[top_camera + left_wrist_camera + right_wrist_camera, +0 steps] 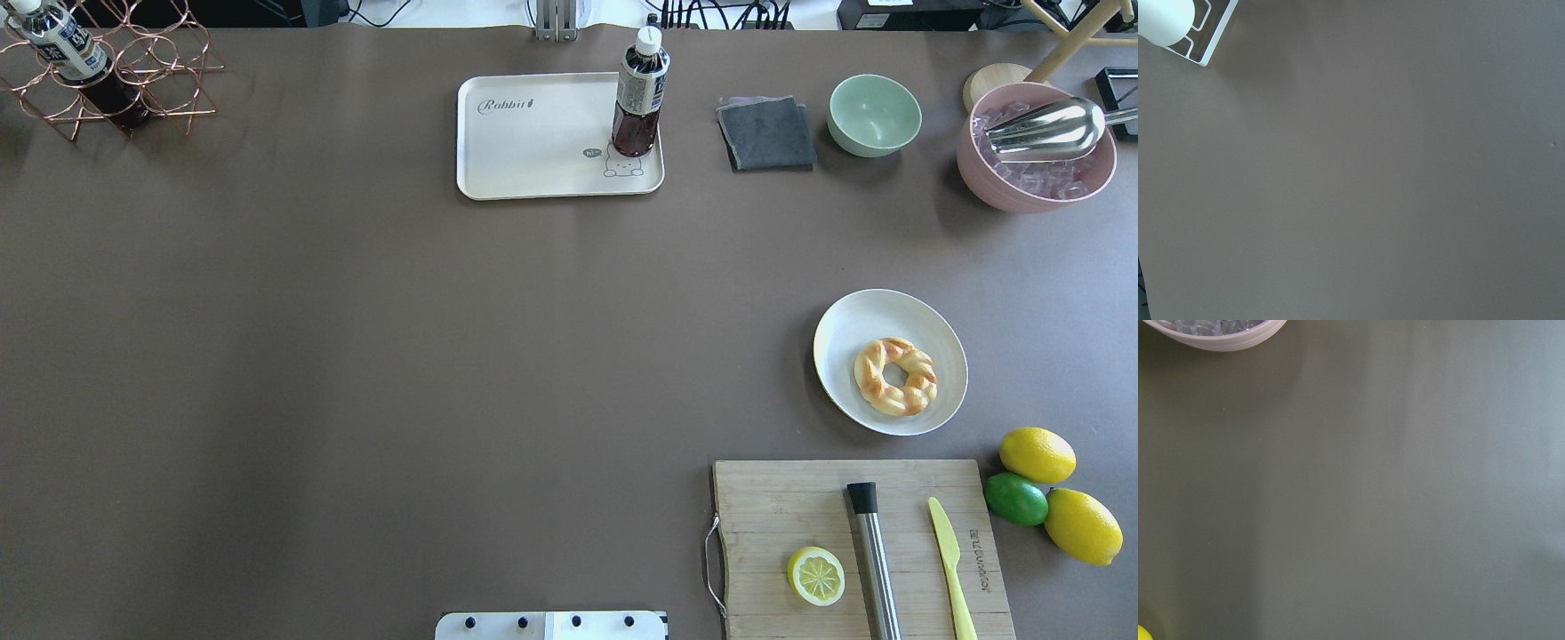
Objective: Place donut on tray
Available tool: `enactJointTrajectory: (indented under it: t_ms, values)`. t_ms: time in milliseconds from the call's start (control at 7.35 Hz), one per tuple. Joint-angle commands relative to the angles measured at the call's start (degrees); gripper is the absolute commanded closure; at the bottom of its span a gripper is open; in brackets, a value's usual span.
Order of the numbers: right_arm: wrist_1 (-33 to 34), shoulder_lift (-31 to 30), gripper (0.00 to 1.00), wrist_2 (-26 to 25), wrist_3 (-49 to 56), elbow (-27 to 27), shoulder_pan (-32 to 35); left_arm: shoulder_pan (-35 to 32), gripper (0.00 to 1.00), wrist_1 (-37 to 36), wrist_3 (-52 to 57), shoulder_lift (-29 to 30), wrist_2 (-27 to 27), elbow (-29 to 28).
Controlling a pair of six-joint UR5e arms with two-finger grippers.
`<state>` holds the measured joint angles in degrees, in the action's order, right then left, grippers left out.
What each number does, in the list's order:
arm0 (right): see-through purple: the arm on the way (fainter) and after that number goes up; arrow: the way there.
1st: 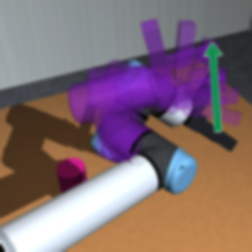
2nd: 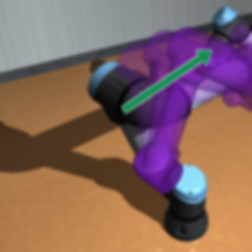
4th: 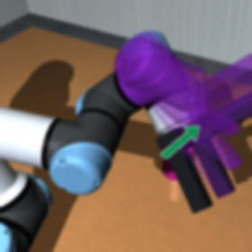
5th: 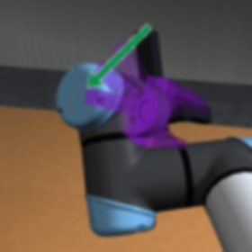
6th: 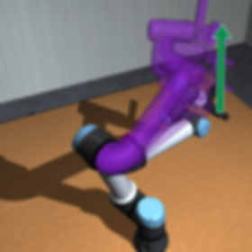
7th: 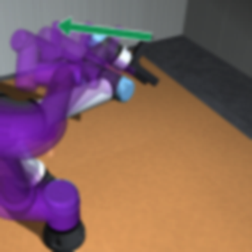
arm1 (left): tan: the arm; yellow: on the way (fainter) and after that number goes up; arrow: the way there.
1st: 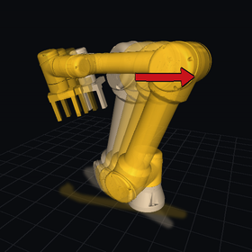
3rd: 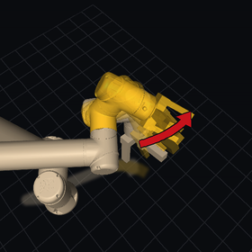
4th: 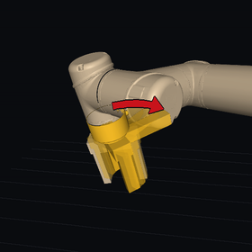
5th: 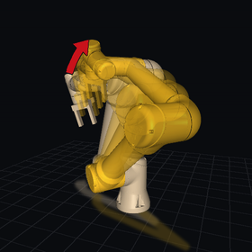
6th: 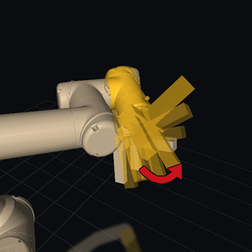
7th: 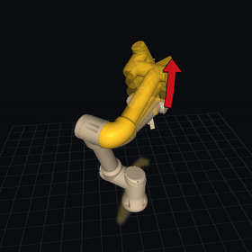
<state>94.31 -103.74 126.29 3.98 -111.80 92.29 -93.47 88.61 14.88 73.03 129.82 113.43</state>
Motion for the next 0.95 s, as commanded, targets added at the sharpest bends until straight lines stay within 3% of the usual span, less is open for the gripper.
enactJointTrajectory:
  t_ms: [0,816]
  values:
    - [0.00,-0.06,0.00,0.10,0.06,-0.35,0.08,0.31,0.03,3.77,-0.29,-2.36,-0.09,-1.19]
    - [0.00,-0.06,0.00,0.97,0.06,-0.26,-0.01,0.13,0.03,3.77,-0.56,-2.45,0.79,-2.33]
